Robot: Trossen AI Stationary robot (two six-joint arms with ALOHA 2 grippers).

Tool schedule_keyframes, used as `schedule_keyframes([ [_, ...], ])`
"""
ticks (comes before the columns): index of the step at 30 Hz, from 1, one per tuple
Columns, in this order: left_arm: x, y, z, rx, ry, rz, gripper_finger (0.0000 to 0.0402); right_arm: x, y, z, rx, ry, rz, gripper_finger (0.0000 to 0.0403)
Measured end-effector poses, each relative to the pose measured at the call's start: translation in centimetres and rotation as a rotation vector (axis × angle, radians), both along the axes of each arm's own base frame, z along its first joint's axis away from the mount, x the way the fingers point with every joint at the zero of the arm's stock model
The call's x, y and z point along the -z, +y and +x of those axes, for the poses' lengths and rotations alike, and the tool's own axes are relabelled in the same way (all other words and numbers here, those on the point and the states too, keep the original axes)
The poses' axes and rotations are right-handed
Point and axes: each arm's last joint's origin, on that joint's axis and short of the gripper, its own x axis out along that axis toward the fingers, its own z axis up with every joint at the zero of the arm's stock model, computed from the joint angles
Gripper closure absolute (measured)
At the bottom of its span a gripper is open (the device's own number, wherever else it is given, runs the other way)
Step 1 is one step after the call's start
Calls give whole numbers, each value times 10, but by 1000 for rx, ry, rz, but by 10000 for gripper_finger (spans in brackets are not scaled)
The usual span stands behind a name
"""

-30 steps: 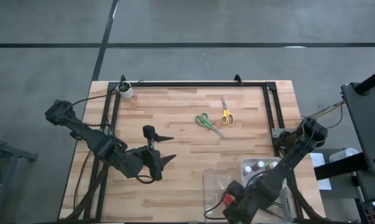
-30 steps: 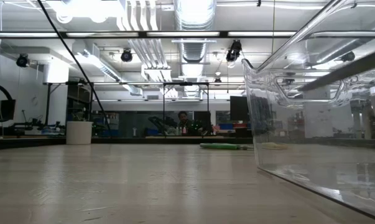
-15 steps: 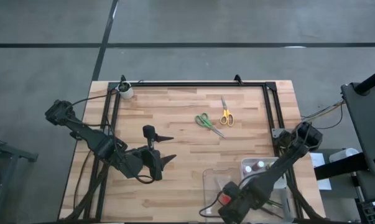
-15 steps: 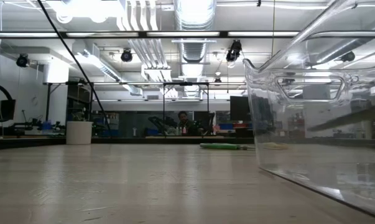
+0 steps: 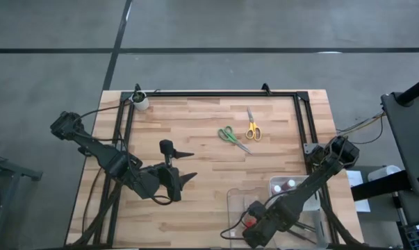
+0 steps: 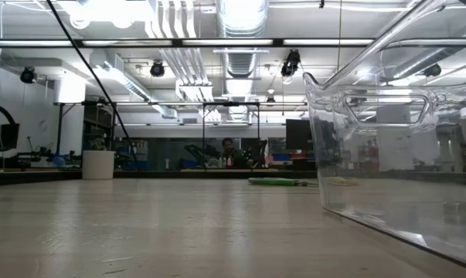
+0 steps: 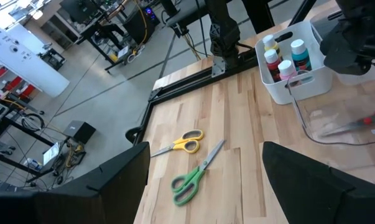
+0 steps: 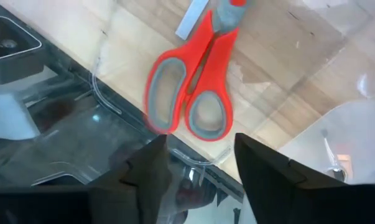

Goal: Pick & Place Paint Supplies
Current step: Put the red scissors into the left transparent bin, then put the yellow scissors into the left transparent bin

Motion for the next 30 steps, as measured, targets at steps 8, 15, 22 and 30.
schedule_keyframes([
  [8,0,0,0,1,0,1,88,-1,0,-1,-16,-2,-7,195],
  [15,0,0,0,1,1,3,88,-27,-9,-5,-61,-90,-63,195],
  [22,0,0,0,1,1,3,88,-72,-30,-18,-123,-245,-247,194],
  [30,0,0,0,1,1,2,88,-108,-77,-38,-52,-302,-507,194],
])
